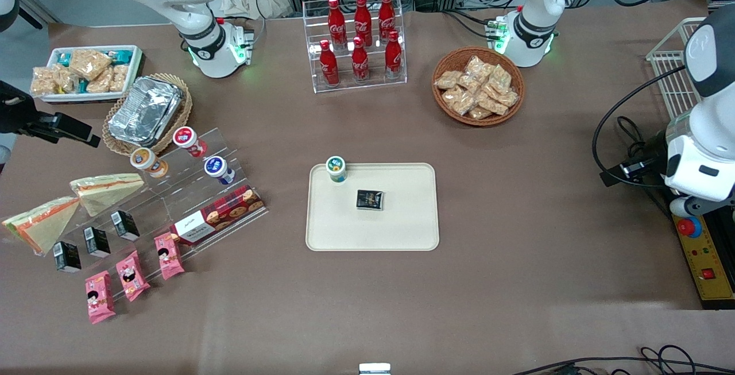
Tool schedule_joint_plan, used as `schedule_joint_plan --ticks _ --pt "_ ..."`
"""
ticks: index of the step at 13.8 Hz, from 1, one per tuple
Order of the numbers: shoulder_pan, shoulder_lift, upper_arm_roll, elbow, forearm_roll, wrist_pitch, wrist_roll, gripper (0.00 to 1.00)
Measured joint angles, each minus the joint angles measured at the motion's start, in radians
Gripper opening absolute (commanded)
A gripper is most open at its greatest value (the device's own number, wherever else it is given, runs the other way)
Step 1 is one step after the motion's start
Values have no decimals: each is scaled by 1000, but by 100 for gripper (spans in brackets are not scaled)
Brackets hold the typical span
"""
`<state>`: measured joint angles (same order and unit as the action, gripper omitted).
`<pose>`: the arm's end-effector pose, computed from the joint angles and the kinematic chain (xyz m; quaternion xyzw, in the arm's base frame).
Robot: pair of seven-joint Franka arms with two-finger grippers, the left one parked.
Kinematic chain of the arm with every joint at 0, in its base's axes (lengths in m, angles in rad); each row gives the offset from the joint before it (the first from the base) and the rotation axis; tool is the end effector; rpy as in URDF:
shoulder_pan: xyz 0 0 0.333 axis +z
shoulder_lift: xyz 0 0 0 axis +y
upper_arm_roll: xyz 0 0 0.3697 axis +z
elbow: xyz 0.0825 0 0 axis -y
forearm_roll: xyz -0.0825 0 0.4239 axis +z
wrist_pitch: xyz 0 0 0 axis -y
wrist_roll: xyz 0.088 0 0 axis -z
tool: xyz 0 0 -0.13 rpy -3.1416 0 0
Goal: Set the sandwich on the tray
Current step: 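Move the right gripper toward the wrapped sandwiches in the acrylic rack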
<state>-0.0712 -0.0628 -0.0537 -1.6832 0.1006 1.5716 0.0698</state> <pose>0.5653 -0.0588 0.6350 -0.9935 0.0982 0.0230 0.0526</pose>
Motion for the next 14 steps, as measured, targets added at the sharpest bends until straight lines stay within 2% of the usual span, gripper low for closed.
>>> schedule_joint_plan --ticks 7,11,14 --pt "-2 4 -2 4 -2 -1 -14 99" --pt "-5 4 -8 5 -26 4 -14 99" --pt "-35 7 -11 6 -34 13 -15 99"
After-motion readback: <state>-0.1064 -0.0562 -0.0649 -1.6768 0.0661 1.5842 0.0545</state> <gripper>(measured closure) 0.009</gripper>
